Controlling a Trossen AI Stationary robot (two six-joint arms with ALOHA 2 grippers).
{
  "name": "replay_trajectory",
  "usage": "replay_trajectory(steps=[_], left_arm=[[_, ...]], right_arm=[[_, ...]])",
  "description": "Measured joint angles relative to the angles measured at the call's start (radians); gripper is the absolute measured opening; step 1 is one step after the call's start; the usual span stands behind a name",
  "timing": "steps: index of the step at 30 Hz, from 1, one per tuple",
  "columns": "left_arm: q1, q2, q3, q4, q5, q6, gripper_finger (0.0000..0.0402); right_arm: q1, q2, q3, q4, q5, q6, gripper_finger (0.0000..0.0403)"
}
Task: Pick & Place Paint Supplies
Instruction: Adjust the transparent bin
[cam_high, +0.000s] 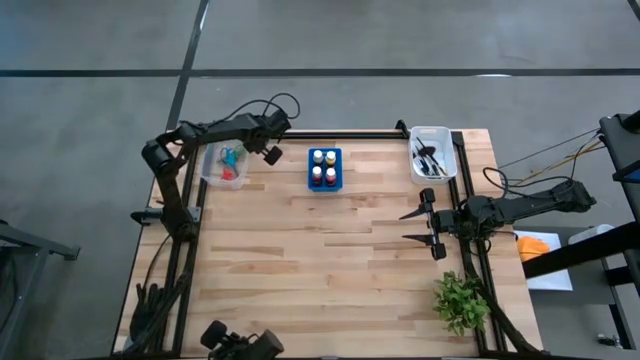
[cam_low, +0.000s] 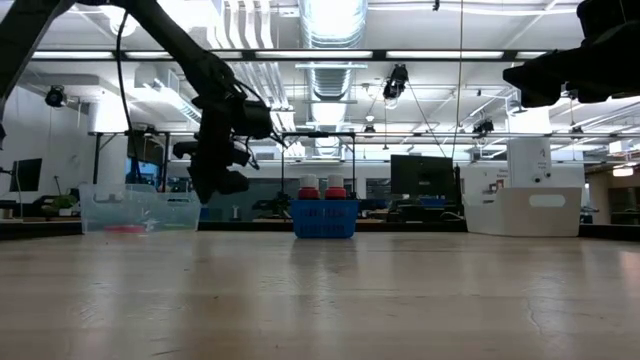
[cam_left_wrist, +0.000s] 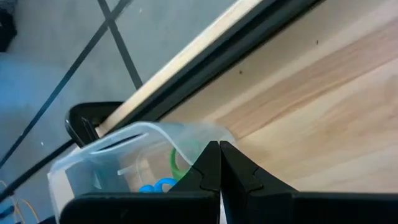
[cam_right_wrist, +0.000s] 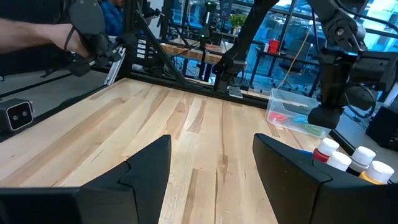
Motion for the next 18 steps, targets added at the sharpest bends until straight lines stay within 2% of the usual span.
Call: replay_trajectory(steps=[11, 18], left_arm=[[0.021, 0.000, -0.049, 0.044, -0.059, 0.012, 0.0000], [0.019, -0.011, -0.047, 0.052, -0.044, 0.026, 0.0000]], right_arm=[[0.000, 0.000, 0.000, 0.000, 0.000, -0.002, 0.0226], [0.000, 0.000, 0.000, 0.000, 0.000, -0.003, 0.0226]])
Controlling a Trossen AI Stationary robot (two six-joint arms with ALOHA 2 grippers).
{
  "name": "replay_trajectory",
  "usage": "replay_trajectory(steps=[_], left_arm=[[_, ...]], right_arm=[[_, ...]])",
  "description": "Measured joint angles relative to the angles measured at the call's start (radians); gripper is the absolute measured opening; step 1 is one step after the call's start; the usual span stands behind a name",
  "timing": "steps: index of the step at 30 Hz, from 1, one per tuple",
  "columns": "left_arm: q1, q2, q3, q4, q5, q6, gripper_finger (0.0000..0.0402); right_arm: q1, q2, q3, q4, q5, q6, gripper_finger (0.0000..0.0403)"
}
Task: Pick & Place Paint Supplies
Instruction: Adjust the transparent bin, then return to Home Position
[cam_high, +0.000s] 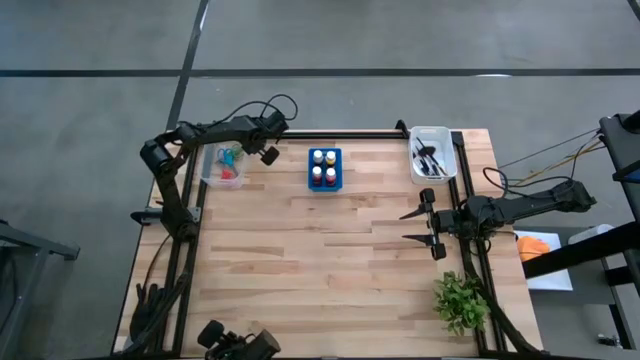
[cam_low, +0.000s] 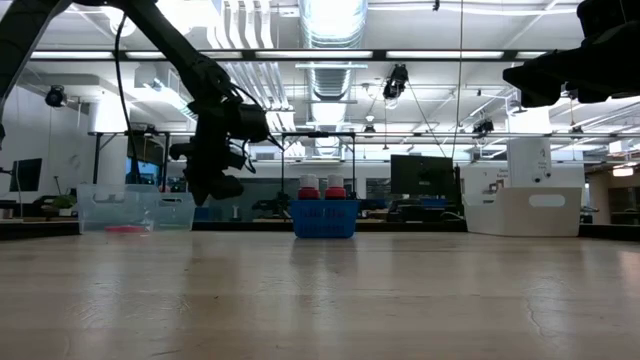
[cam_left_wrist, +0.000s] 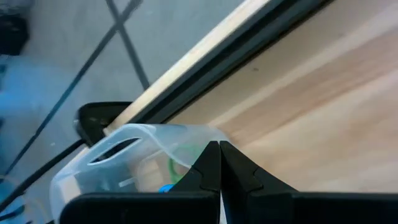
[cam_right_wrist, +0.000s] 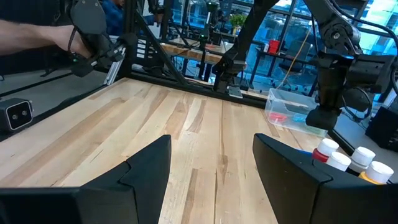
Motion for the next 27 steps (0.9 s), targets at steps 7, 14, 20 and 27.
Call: replay_trajectory(steps=[7, 14, 20, 27], left_arm=[[-0.033, -0.099, 0.000, 0.047, 0.130, 0.047, 0.0000], [-0.160, -0.301, -0.038, 0.121, 0.120, 0.088, 0.0000], [-0.348, -0.576, -0.318, 0.564, 0.449, 0.161, 0.0000], [-0.591, -0.806, -0.692, 0.974, 0.498, 0.172, 0.0000]], right_arm=[[0.000, 0.000, 0.000, 0.000, 0.000, -0.003, 0.0226], [0.000, 0.000, 0.000, -0.001, 0.000, 0.000, 0.0226], [0.000, 0.000, 0.000, -0.001, 0.000, 0.003, 0.0226], [0.000, 0.000, 0.000, -0.001, 0.000, 0.007, 0.0226]])
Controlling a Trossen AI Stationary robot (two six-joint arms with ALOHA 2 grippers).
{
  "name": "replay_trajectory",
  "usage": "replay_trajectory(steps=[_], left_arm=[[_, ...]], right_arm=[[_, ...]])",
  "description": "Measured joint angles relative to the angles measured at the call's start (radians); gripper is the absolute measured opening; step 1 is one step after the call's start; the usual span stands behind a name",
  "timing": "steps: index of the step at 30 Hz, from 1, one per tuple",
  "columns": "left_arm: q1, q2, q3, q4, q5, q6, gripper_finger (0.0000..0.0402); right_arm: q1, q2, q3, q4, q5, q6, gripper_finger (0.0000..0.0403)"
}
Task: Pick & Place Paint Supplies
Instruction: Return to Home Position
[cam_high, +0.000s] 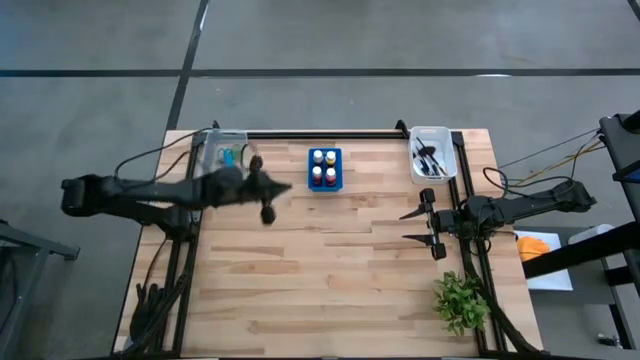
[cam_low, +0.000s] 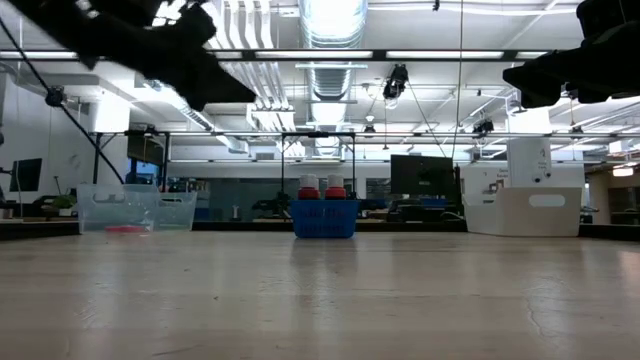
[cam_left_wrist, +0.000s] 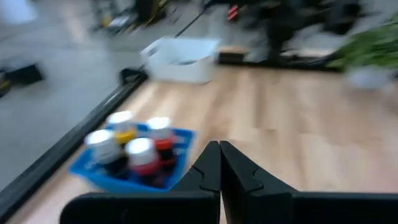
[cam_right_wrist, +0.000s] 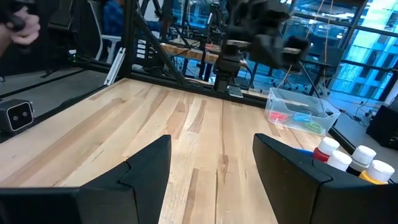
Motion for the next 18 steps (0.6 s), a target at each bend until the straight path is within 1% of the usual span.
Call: replay_trajectory(steps=[4, 7, 10, 13, 17, 18], left_arm=[[-0.086, -0.082, -0.181, 0.230, 0.068, -0.014, 0.0000], [-0.107, -0.146, -0.286, 0.366, 0.104, -0.025, 0.0000], [-0.100, -0.230, -0.345, 0.363, 0.113, -0.025, 0.0000], [-0.097, -0.325, -0.376, 0.332, 0.118, -0.025, 0.0000], [-0.098, -0.462, -0.406, 0.321, 0.189, -0.028, 0.0000], [-0.098, -0.497, -0.415, 0.313, 0.194, -0.029, 0.0000]], right_arm=[[0.000, 0.000, 0.000, 0.001, 0.000, 0.006, 0.0226], [0.000, 0.000, 0.000, 0.001, 0.000, 0.010, 0.0226], [0.000, 0.000, 0.000, 0.000, 0.000, 0.011, 0.0226], [0.000, 0.000, 0.000, 0.000, 0.000, 0.011, 0.0226], [0.000, 0.000, 0.000, 0.000, 0.000, 0.009, 0.0226], [0.000, 0.000, 0.000, 0.000, 0.000, 0.009, 0.0226]])
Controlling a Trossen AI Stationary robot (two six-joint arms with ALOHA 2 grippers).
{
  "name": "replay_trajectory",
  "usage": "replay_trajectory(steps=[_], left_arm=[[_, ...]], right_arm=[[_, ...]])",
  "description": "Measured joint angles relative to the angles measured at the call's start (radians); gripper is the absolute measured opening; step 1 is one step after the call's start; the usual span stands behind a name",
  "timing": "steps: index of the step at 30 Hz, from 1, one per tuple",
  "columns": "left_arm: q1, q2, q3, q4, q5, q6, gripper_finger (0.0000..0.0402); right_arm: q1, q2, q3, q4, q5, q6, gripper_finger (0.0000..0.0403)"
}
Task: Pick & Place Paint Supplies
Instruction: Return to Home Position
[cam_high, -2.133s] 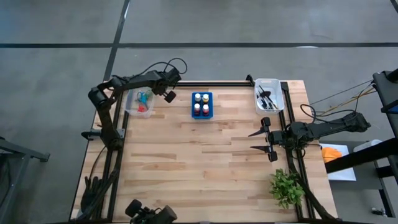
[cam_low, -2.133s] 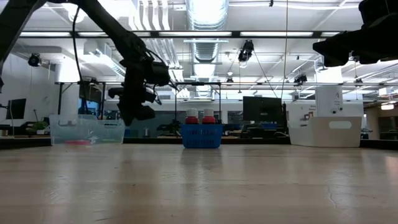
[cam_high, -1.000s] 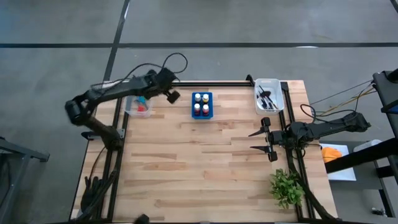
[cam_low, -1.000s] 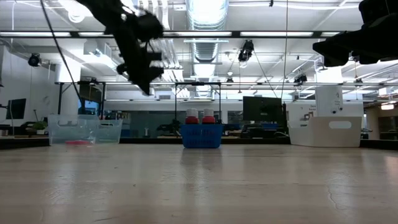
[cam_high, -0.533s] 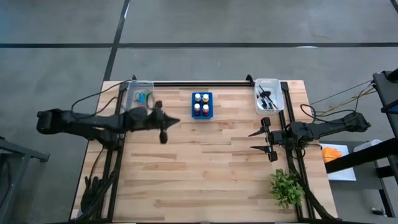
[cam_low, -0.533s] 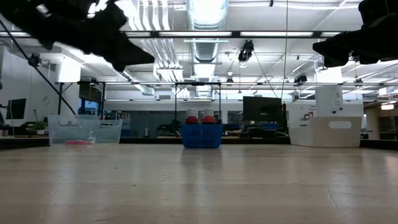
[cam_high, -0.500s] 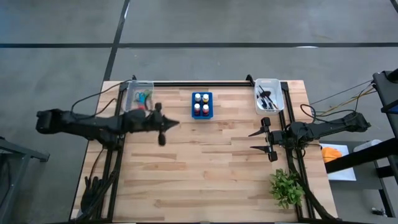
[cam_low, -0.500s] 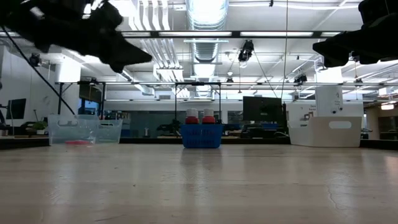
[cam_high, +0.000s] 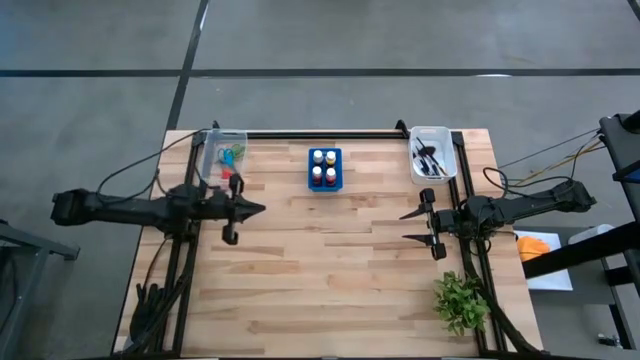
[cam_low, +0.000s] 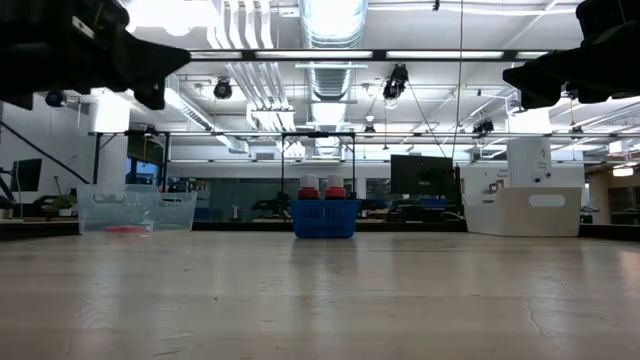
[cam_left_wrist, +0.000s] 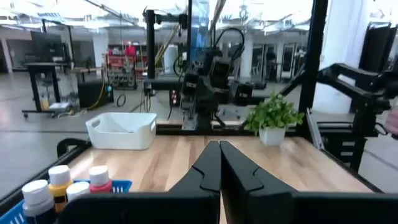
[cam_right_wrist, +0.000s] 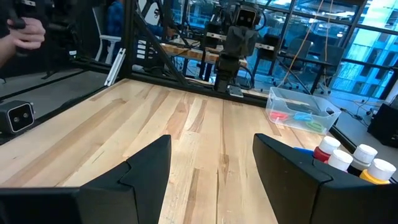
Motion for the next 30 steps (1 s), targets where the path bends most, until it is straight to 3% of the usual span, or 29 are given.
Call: replay_trajectory(steps=[7, 17, 23, 30], left_arm=[[0.001, -0.199, -0.074, -0.054, -0.012, 0.009, 0.0000], [0.003, -0.396, -0.074, -0.343, -0.140, 0.039, 0.0000], [0.004, -0.535, -0.074, -0.449, -0.143, 0.039, 0.0000], [0.006, -0.525, -0.075, -0.518, -0.121, 0.086, 0.0003]], right_arm=[[0.000, 0.000, 0.000, 0.000, 0.000, 0.000, 0.0226], [0.000, 0.000, 0.000, -0.001, 0.000, -0.002, 0.0226], [0.000, 0.000, 0.000, -0.008, 0.000, -0.005, 0.0226], [-0.001, 0.000, 0.000, -0.007, 0.002, -0.001, 0.0226]])
